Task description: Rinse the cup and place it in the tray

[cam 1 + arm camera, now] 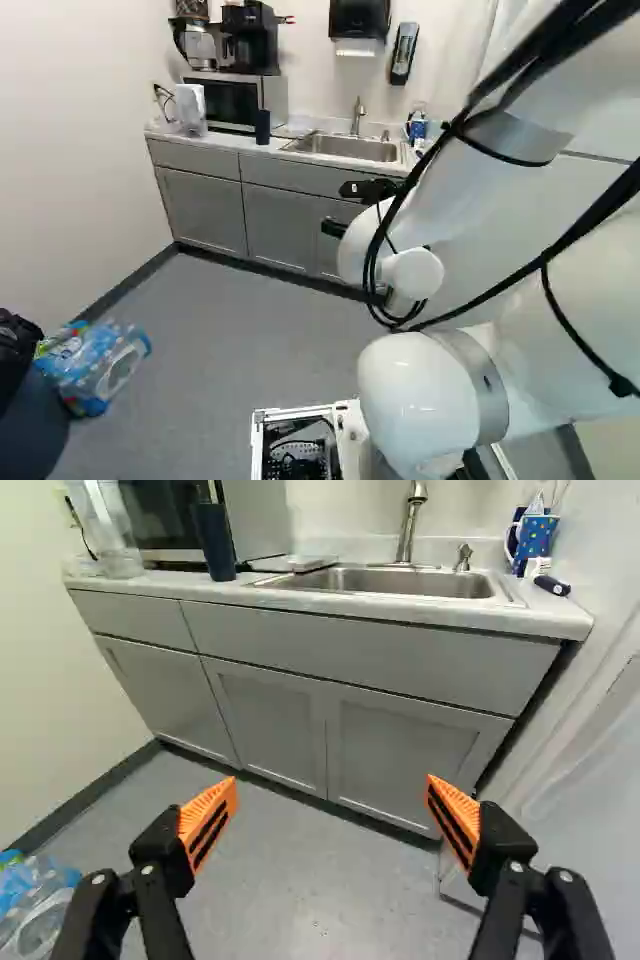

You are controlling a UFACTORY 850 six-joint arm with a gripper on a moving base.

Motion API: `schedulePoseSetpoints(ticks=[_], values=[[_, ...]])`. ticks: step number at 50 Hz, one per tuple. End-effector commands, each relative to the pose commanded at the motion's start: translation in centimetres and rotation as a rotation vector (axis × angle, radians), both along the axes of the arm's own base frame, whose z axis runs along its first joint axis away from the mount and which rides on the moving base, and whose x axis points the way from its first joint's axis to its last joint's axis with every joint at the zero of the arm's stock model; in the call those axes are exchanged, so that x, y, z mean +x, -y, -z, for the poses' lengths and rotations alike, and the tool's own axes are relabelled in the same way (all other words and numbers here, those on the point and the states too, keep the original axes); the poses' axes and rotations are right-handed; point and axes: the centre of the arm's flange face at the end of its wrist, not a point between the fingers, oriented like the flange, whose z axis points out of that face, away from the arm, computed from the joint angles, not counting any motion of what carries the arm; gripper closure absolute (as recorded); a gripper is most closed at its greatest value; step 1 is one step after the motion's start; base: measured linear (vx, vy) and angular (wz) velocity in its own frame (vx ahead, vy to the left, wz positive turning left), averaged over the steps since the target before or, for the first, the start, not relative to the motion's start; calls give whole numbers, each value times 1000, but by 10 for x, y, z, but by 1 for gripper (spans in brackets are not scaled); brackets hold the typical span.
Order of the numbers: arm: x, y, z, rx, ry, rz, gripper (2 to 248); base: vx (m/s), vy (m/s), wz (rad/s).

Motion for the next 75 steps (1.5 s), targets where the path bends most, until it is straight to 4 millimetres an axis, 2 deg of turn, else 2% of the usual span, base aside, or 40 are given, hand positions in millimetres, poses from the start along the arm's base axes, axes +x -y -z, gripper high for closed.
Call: schedulePoseSetpoints(ticks=[19, 49, 75], values=[[2, 1, -2, 0, 4, 5, 3, 0, 0, 0], [42, 25, -32, -3, 71, 79, 3, 0, 0, 0], [65, 37, -59, -7, 134, 109, 3, 0, 0, 0]])
